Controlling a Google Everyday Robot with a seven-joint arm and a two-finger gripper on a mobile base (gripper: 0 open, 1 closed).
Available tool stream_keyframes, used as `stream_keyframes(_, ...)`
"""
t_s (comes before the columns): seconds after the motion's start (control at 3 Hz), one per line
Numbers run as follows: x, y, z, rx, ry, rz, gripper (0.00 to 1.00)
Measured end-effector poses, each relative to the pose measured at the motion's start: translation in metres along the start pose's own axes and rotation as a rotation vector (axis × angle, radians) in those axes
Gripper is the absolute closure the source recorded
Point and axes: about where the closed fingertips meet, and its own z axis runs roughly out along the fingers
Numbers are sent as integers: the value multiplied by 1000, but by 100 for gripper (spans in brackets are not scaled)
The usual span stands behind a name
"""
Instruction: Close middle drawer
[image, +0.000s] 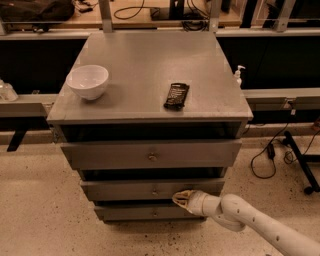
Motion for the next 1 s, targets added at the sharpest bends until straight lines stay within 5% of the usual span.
stream_keyframes(0.33,5,-1,2,-11,-4,-3,100)
stream_keyframes(1.0,2,41,-37,-139,-91,-26,100)
